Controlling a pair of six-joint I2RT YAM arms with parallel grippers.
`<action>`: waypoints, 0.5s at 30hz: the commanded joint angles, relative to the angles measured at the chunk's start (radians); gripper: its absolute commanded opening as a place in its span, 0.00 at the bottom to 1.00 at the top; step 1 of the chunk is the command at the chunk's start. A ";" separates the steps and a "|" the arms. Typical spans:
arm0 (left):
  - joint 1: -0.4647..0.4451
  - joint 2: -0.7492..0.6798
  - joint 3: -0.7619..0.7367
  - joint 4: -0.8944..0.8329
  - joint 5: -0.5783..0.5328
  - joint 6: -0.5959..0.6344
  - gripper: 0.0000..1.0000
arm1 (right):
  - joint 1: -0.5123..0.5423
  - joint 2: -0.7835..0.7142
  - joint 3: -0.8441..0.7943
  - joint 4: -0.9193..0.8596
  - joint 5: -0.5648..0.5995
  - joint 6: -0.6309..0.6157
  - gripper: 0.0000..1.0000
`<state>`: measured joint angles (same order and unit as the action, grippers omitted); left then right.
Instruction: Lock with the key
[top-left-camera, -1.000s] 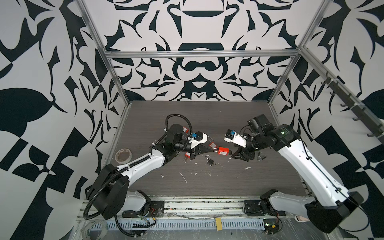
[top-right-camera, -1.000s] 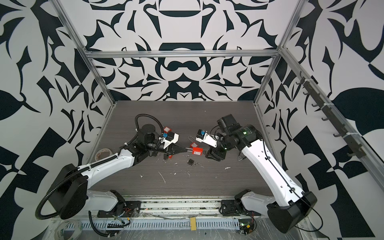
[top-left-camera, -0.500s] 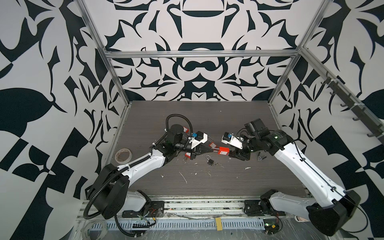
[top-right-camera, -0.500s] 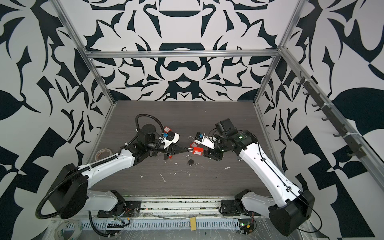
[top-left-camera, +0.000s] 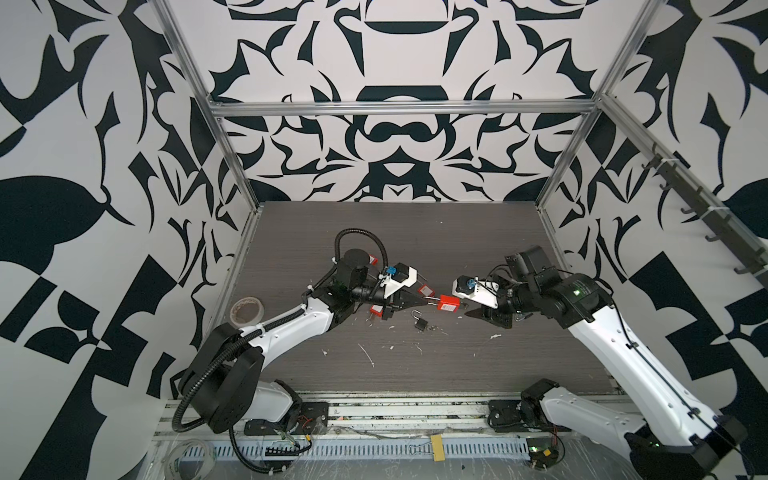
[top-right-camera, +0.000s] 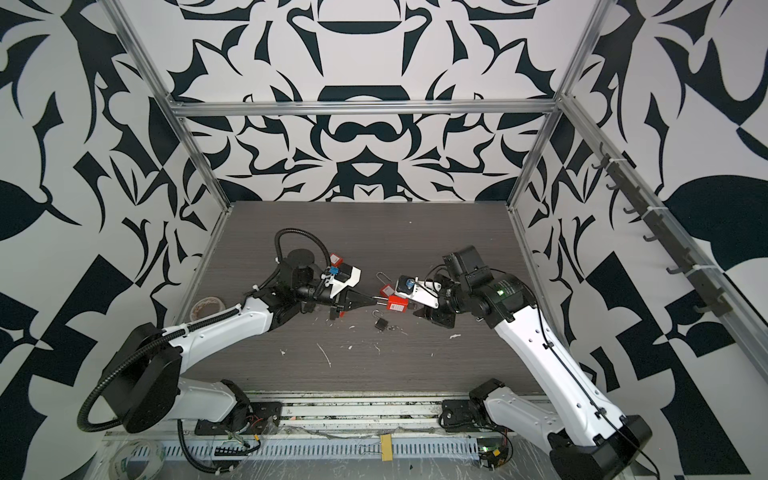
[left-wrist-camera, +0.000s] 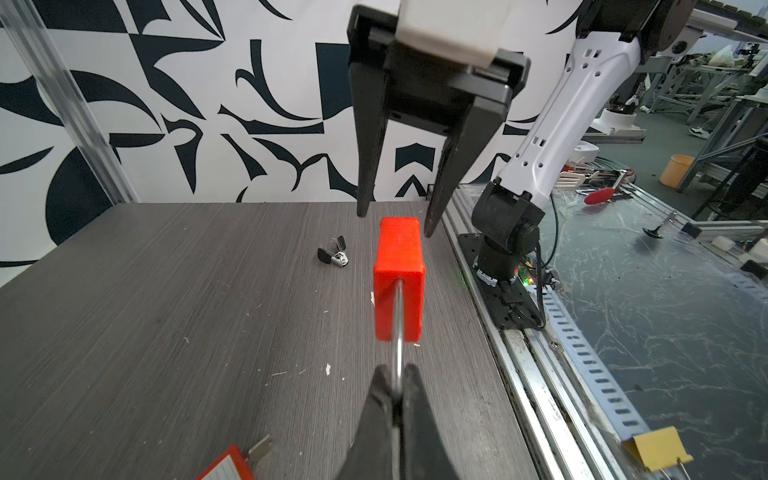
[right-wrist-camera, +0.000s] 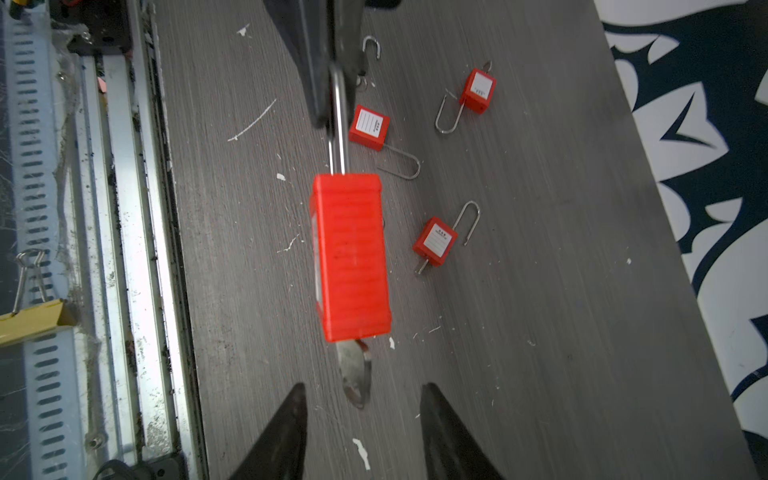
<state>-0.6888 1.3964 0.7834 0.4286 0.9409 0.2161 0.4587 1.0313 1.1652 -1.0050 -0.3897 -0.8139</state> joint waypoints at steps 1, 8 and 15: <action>-0.003 0.003 0.030 0.019 0.028 -0.004 0.00 | -0.002 0.029 0.055 -0.009 -0.068 0.012 0.44; -0.003 -0.011 0.021 0.010 0.005 0.000 0.00 | -0.002 0.070 0.061 -0.065 -0.115 -0.022 0.35; -0.003 -0.016 0.026 -0.012 0.000 0.010 0.00 | -0.002 0.060 0.029 -0.033 -0.091 -0.044 0.26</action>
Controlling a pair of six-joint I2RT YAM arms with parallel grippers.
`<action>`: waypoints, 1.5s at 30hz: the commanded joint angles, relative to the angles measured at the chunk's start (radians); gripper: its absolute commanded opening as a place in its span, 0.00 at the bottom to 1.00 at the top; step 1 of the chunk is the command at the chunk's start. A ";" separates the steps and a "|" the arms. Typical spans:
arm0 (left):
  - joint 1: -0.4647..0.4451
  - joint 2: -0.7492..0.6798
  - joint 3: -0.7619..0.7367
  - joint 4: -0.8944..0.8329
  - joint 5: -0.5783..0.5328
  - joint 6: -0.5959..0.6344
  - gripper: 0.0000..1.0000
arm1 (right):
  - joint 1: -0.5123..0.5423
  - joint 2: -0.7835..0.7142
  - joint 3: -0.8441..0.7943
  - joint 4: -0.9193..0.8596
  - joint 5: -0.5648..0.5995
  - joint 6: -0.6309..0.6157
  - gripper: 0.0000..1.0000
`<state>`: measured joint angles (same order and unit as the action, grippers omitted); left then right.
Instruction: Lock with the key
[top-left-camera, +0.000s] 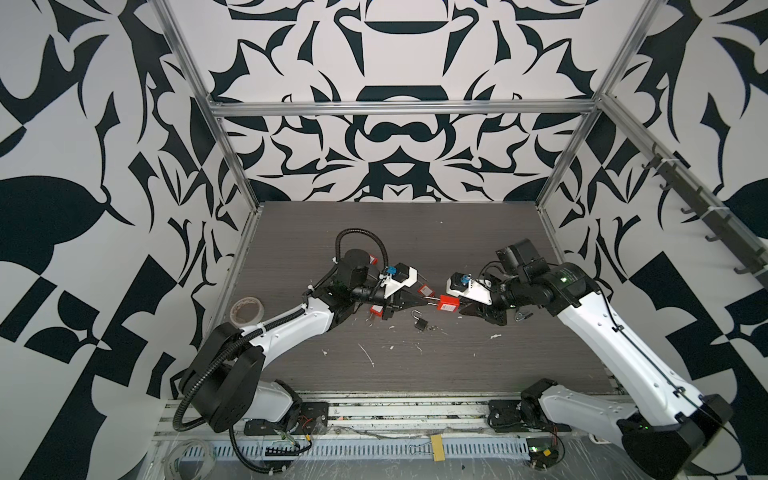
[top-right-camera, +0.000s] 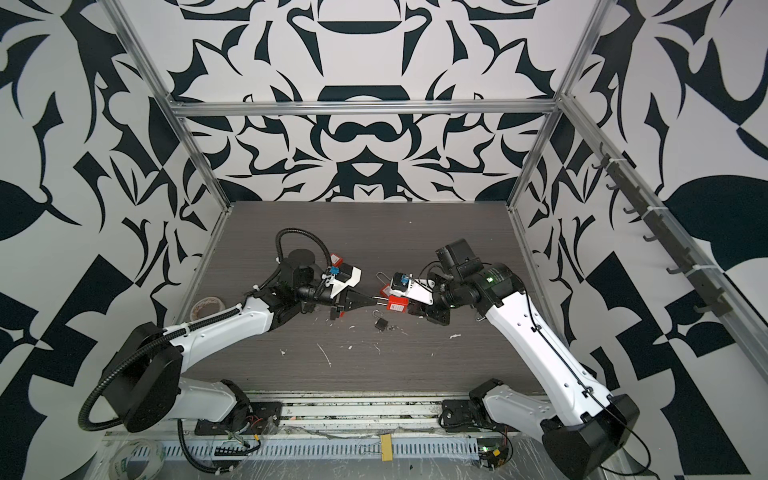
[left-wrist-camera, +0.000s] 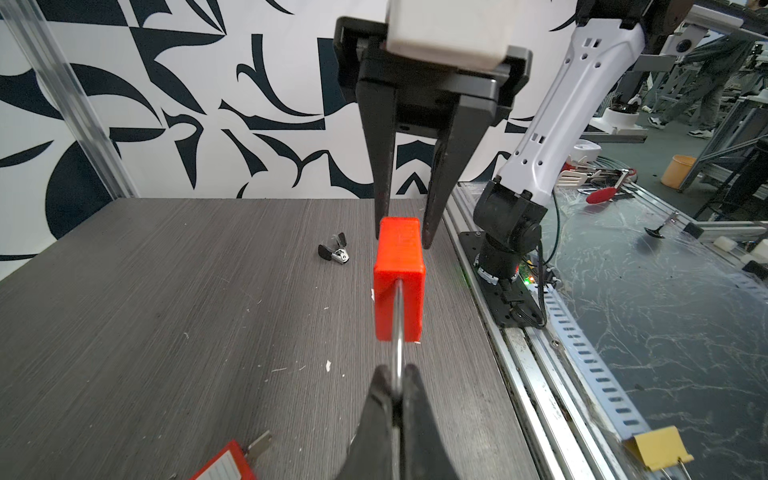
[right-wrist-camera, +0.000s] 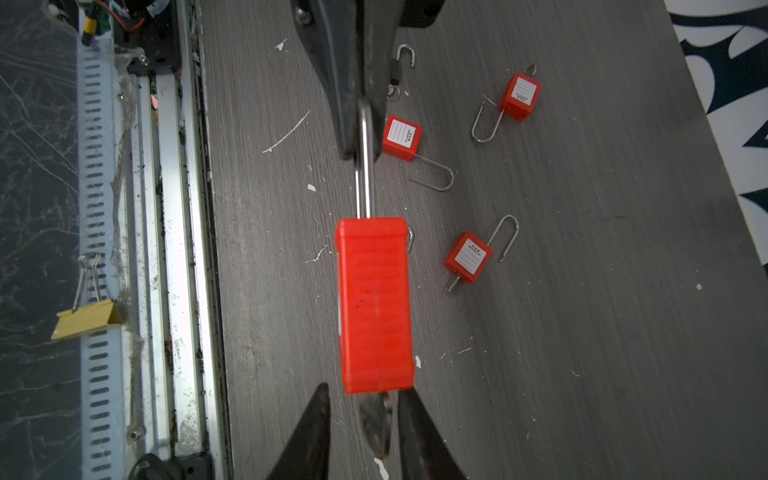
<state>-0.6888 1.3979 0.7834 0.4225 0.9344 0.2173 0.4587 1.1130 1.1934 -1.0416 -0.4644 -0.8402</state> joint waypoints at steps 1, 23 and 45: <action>-0.003 -0.017 0.027 -0.007 0.006 0.009 0.00 | -0.002 -0.027 -0.007 0.022 -0.008 -0.022 0.24; -0.008 -0.006 0.035 -0.004 0.012 -0.006 0.00 | -0.001 -0.135 -0.102 0.159 0.031 -0.087 0.31; -0.011 -0.077 0.037 -0.187 -0.036 0.160 0.00 | -0.004 -0.067 -0.080 0.036 -0.026 -0.072 0.00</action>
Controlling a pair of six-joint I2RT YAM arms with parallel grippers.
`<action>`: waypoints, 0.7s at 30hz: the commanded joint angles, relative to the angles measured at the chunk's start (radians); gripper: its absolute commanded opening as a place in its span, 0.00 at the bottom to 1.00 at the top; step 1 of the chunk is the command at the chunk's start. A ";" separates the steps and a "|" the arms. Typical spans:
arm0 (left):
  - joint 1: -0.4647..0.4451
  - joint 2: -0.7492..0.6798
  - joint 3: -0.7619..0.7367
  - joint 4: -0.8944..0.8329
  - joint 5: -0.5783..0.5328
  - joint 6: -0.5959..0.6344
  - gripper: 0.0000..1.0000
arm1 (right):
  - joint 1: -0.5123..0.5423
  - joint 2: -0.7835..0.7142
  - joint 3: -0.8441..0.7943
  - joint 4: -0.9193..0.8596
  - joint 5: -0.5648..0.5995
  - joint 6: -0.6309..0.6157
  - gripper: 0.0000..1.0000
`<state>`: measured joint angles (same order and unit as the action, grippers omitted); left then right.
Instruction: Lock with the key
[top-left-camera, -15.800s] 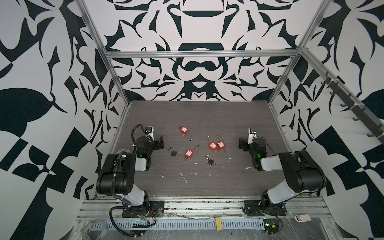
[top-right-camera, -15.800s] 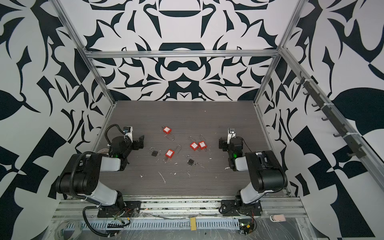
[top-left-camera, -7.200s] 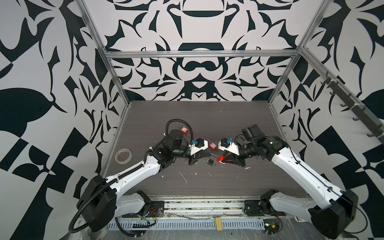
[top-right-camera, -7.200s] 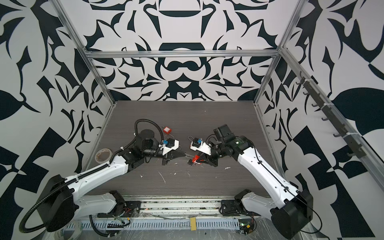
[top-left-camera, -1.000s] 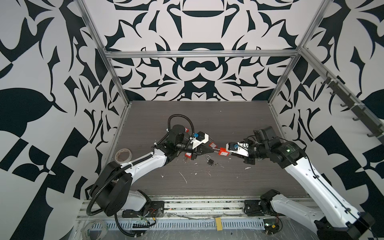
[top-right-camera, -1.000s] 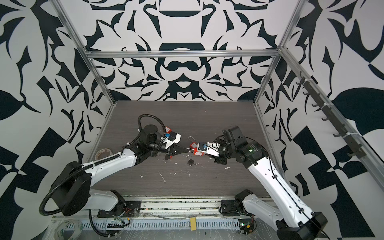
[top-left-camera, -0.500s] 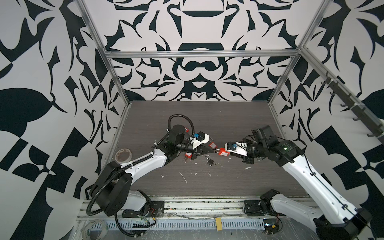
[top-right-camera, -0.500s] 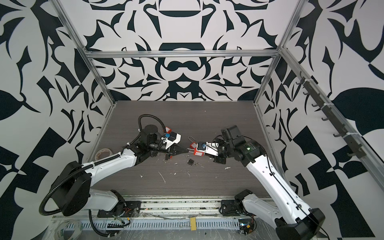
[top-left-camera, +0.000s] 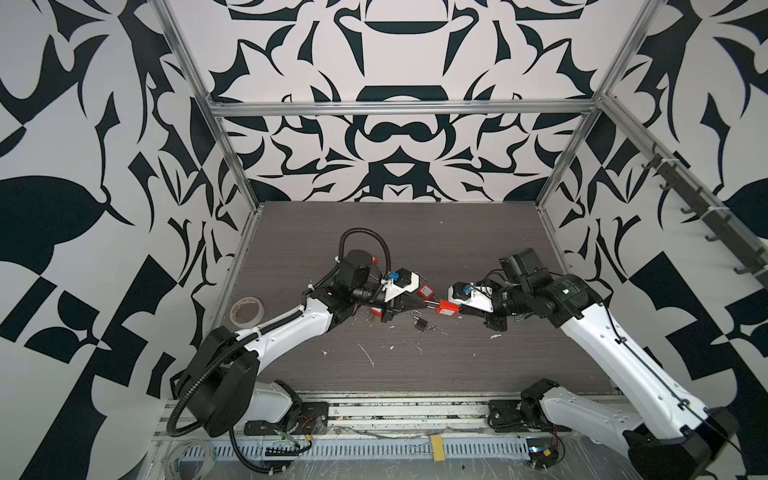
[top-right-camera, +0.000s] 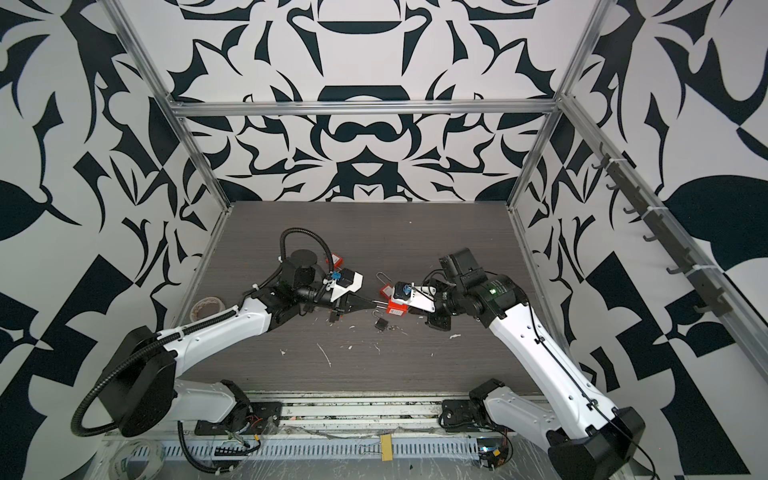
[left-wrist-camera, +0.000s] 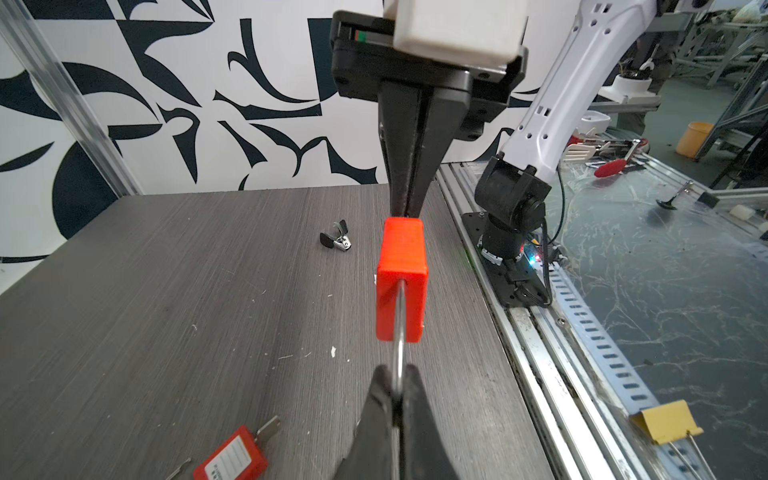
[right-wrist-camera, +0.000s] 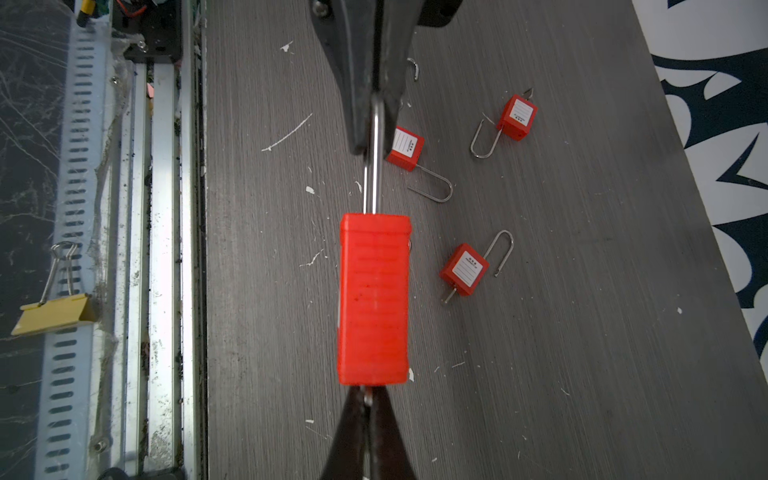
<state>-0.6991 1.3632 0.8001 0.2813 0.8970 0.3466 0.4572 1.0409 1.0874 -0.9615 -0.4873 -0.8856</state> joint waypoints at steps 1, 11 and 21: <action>0.000 -0.048 0.017 -0.051 -0.004 0.039 0.00 | -0.004 0.010 0.026 -0.055 -0.004 -0.026 0.00; 0.000 -0.111 -0.029 -0.037 -0.054 0.083 0.00 | -0.021 0.090 0.072 -0.162 -0.051 -0.033 0.00; 0.000 -0.113 -0.024 -0.091 -0.046 0.145 0.00 | -0.040 0.138 0.124 -0.230 -0.095 -0.029 0.00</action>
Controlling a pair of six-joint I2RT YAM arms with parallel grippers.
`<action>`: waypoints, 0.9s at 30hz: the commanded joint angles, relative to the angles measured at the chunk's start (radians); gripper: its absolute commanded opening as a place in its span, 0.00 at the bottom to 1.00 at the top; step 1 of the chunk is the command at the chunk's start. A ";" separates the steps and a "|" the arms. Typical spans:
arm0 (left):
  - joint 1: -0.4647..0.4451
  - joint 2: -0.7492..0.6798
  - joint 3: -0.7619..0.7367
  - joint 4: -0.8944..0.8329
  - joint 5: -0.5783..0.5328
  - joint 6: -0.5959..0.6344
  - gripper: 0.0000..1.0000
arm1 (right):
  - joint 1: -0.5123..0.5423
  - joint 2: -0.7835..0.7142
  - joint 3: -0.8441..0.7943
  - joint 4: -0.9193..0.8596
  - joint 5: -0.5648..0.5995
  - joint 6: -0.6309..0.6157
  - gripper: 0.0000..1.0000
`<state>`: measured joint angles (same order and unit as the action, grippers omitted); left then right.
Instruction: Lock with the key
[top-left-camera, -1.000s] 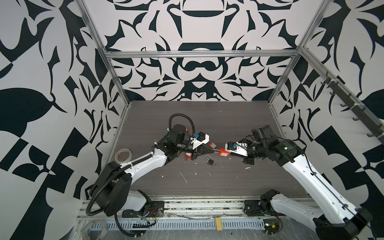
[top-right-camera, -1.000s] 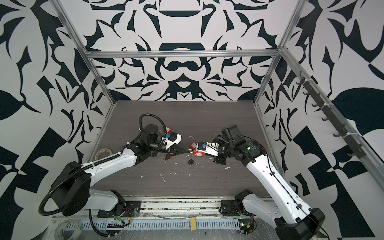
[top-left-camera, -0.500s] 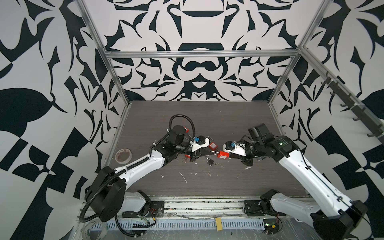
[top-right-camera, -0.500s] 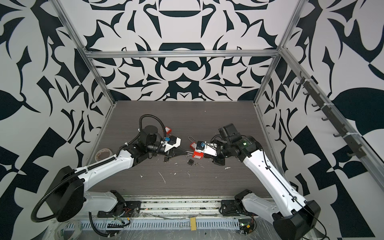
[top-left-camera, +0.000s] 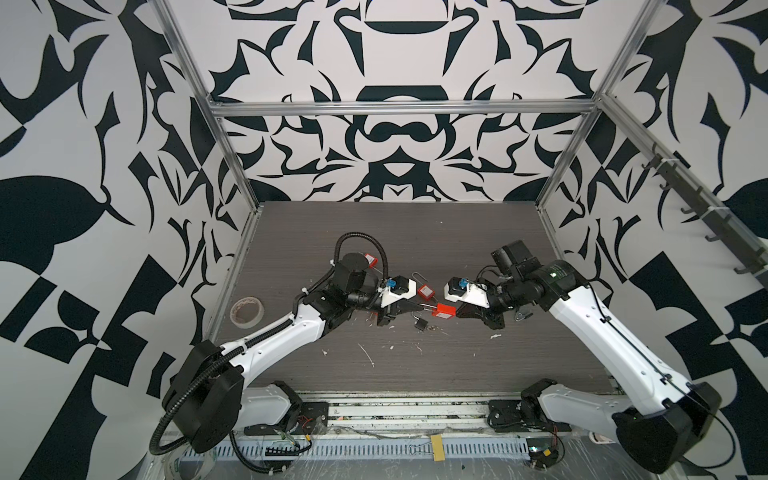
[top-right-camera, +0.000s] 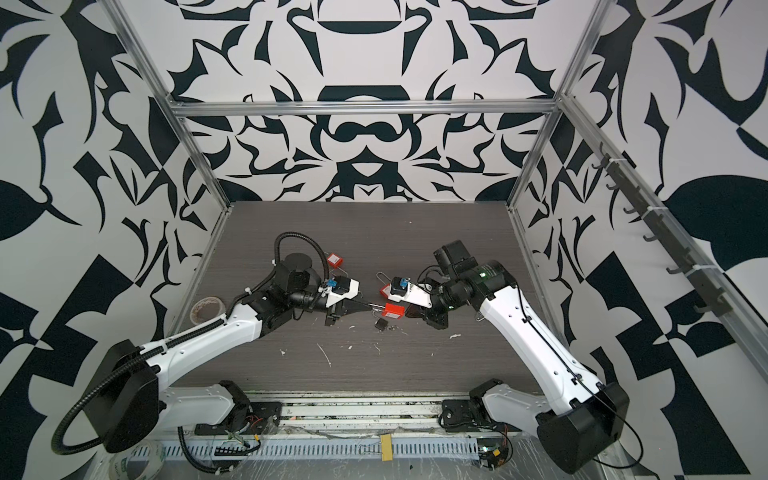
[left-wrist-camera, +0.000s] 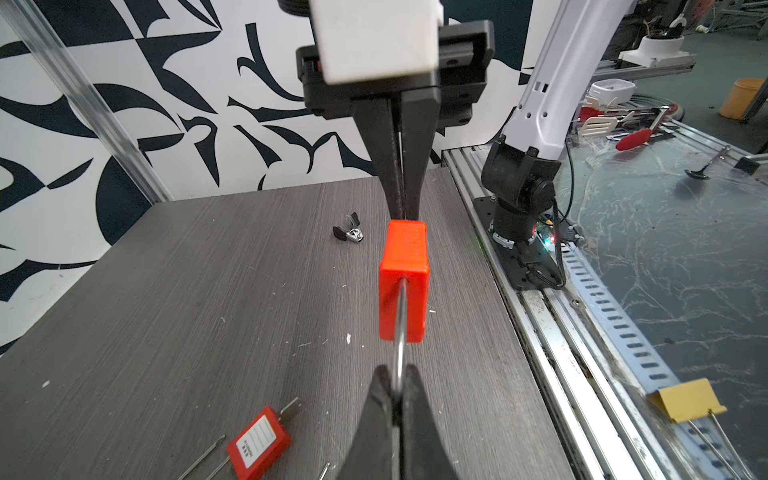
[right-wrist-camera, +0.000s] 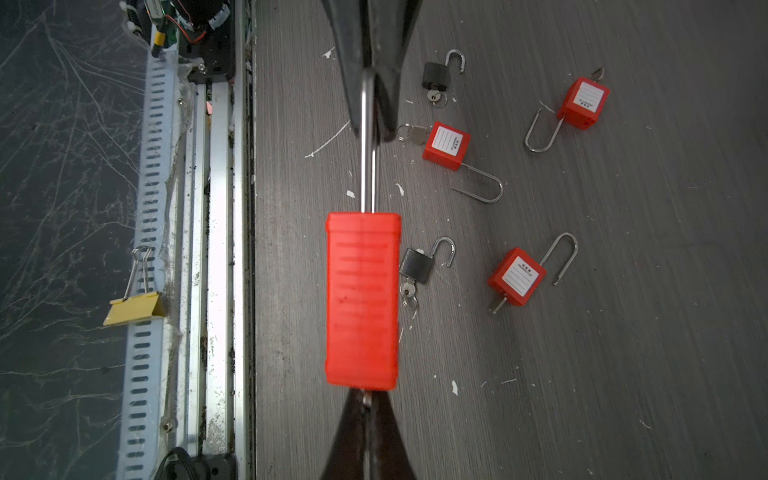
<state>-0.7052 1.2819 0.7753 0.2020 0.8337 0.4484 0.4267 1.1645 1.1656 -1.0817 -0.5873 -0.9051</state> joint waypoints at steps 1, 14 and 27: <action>0.006 -0.032 0.002 -0.016 0.022 0.049 0.00 | -0.009 0.022 0.060 -0.126 -0.009 -0.013 0.00; 0.020 0.021 0.030 -0.036 0.038 0.021 0.00 | -0.009 0.034 0.059 -0.126 -0.007 -0.011 0.00; 0.055 0.119 0.069 0.010 0.149 -0.138 0.00 | -0.009 -0.123 -0.083 0.127 0.115 -0.037 0.00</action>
<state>-0.6701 1.3838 0.8227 0.2199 0.9390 0.3679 0.4255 1.0740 1.0973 -0.9741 -0.5186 -0.9176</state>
